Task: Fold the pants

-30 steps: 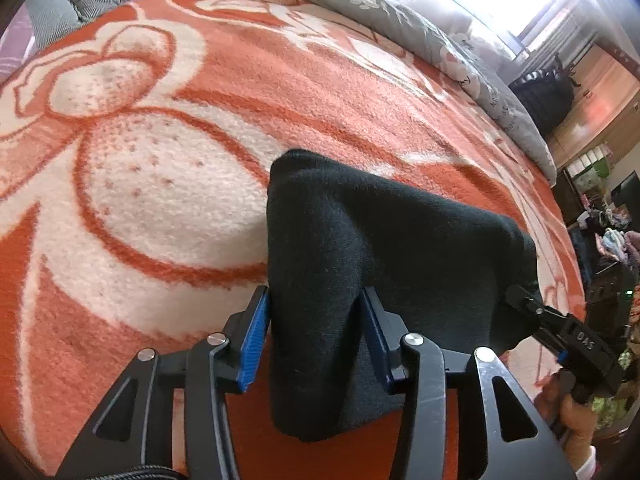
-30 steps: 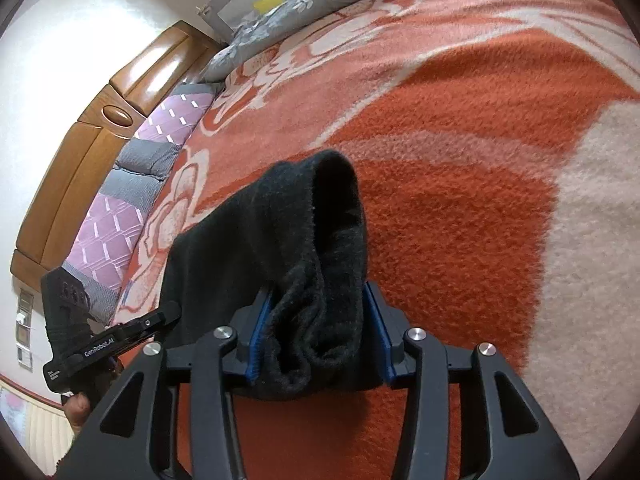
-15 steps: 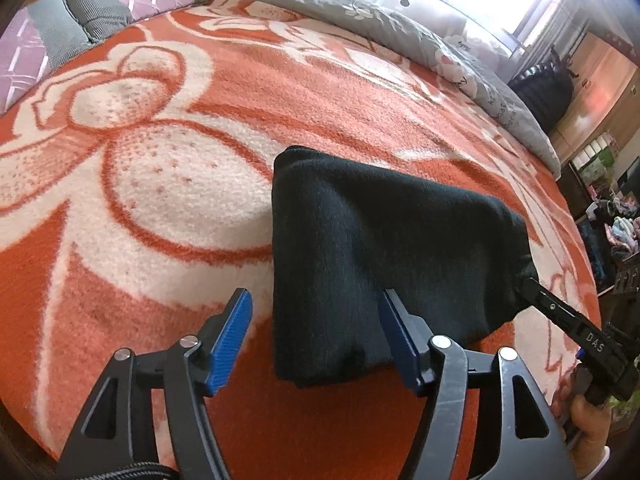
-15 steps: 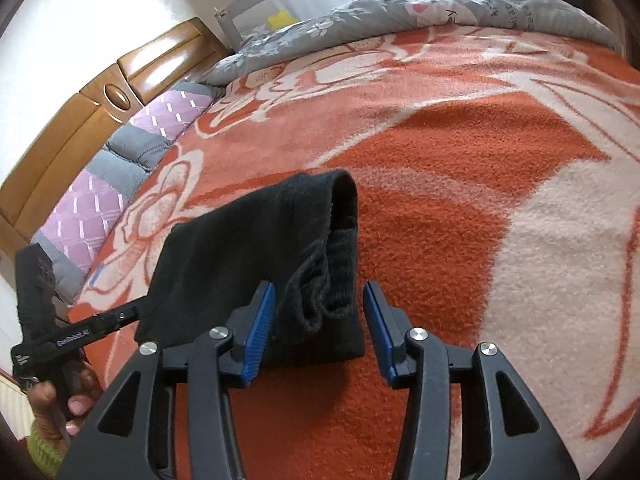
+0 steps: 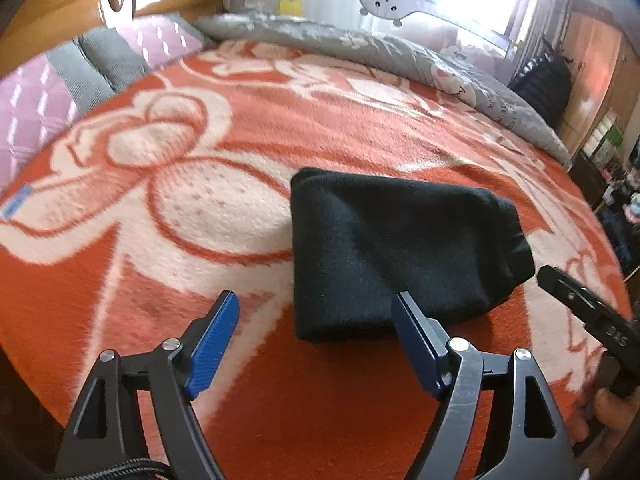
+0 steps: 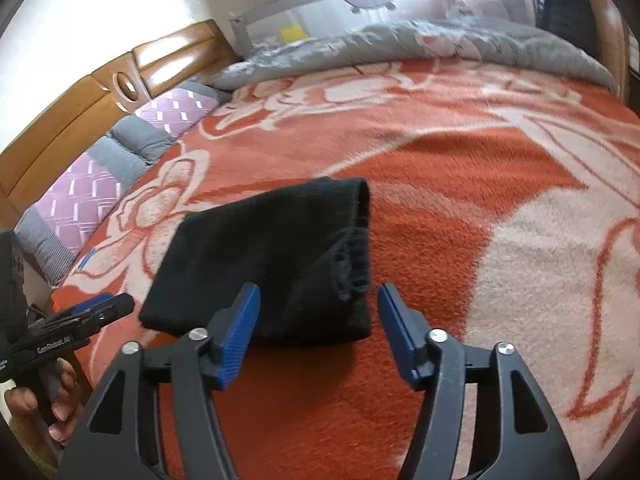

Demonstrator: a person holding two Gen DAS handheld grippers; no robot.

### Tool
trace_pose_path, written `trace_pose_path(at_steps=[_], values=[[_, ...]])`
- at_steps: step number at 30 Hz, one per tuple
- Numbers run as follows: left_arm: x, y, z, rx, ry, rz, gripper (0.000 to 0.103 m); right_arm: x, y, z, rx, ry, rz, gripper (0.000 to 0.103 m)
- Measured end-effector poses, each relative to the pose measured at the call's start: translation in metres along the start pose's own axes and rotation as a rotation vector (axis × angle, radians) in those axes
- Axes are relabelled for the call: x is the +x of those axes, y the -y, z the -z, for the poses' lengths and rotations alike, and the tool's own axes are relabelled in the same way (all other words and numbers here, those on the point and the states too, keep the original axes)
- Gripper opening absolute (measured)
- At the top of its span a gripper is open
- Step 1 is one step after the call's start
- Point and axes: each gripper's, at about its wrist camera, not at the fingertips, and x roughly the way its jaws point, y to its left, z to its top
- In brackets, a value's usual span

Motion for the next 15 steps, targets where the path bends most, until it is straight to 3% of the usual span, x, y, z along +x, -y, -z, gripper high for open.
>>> trace_pose_path(at_steps=[3,15], values=[[-0.009,0.005,0.005,0.034,0.029,-0.046,0.081,-0.008,-0.014,0.008,-0.068,0.026,0.005,0.077],[-0.024,0.011,0.017,0.067,0.080,-0.136,0.082,-0.019,-0.036,0.023,-0.198,0.069,0.040,0.086]])
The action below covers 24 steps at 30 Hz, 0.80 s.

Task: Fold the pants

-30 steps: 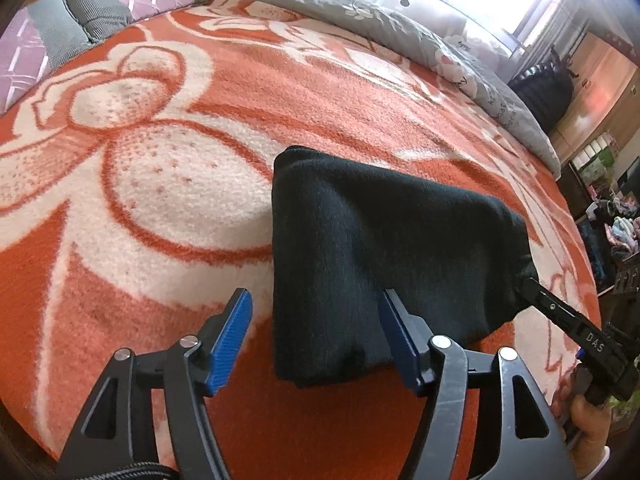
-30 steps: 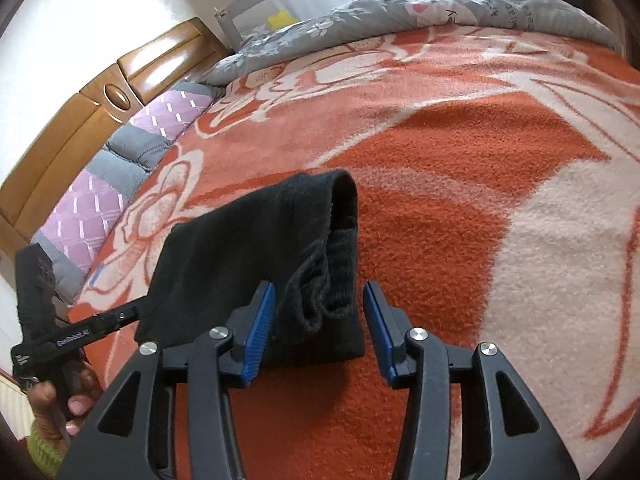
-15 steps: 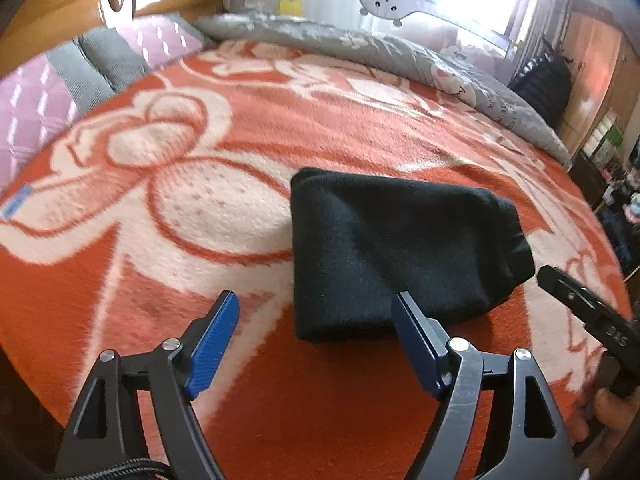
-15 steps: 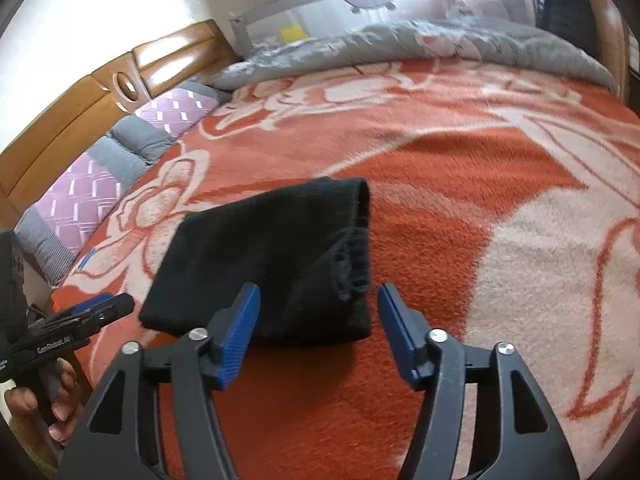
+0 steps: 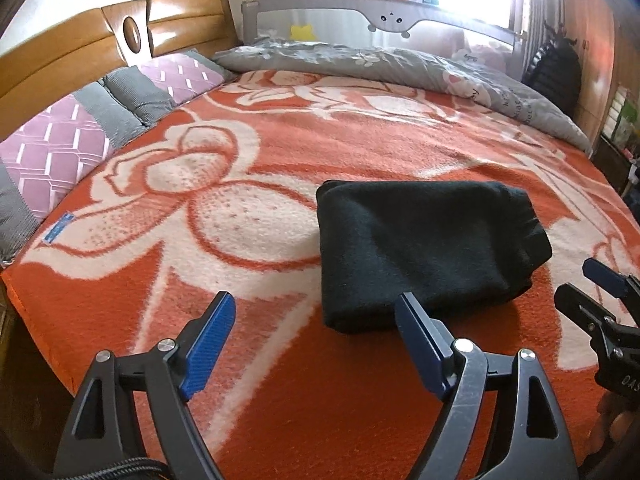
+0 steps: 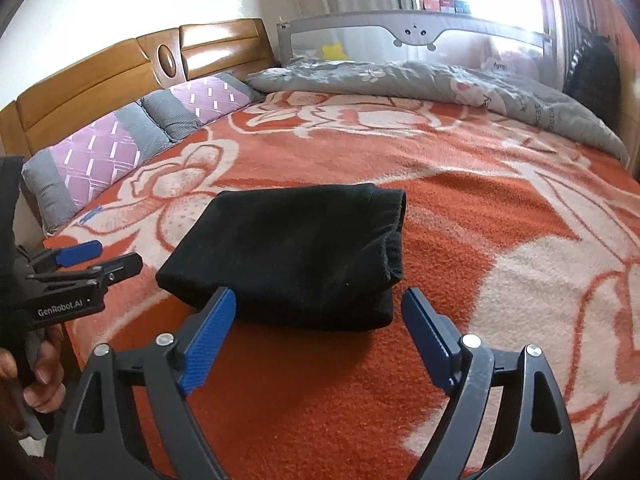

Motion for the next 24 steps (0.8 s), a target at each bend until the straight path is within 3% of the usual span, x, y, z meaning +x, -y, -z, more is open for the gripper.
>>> trace_pose_path(at_steps=[8,24], values=[[-0.004,0.005,0.006,0.027,0.013,-0.011,0.084,-0.004,-0.017,0.004,-0.055,0.020,0.007,0.095],[-0.006,0.007,0.011,0.041,0.050,-0.027,0.089,-0.005,-0.026,0.014,-0.074,0.057,0.008,0.098]])
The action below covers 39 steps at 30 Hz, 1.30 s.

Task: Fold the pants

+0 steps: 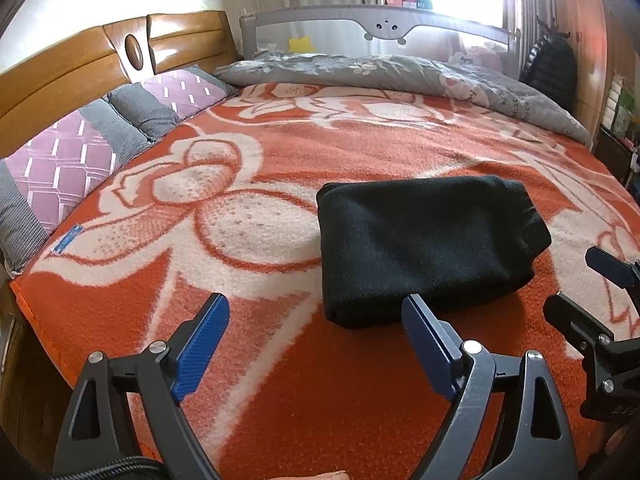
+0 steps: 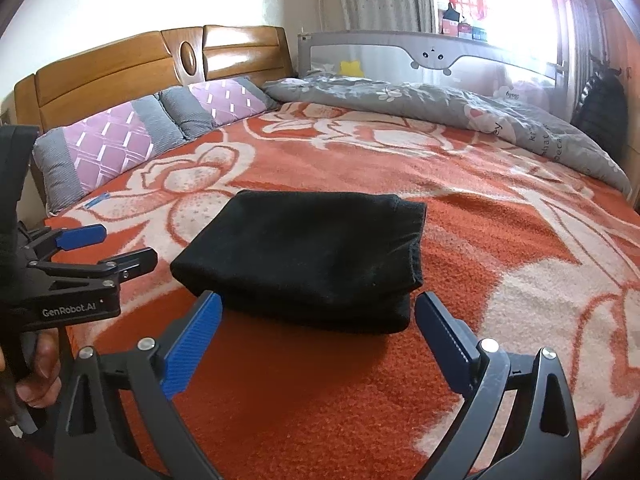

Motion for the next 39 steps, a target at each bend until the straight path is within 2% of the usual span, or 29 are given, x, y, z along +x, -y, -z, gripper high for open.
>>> trace_pose_path(at_steps=[11,22,39], values=[[0.009,0.002,0.005,-0.008,-0.002,0.025,0.092,0.009,-0.001,0.007,-0.005,0.005,-0.003,0.099],[0.024,0.011,0.012,0.011,-0.009,0.018,0.093,0.021,0.000,0.011,-0.007,0.015,-0.020,0.099],[0.033,0.011,0.013,-0.004,0.047,-0.009,0.093,0.029,0.001,0.017,-0.034,0.100,-0.018,0.099]])
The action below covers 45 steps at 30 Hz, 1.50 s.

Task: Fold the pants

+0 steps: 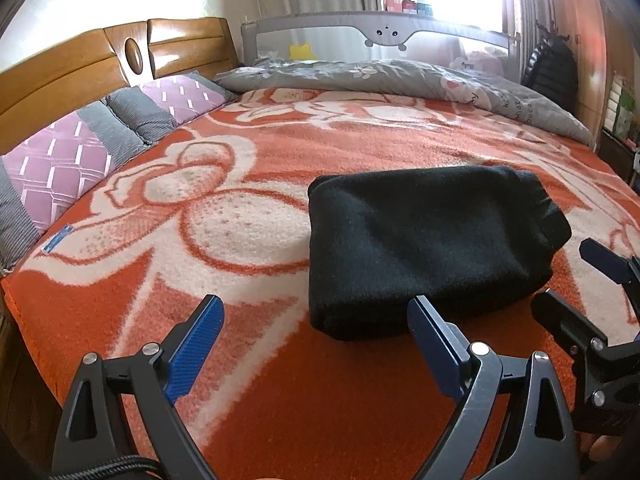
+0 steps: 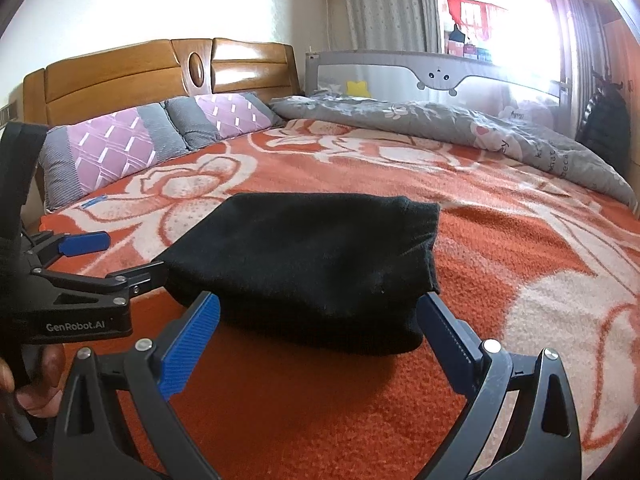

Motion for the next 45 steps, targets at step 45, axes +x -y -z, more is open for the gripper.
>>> trace_pose_path(at_steps=[45], values=[[0.006,0.007,-0.006,0.017,-0.004,0.012,0.094,0.003,-0.002,-0.007,-0.009,0.014,0.008,0.099]])
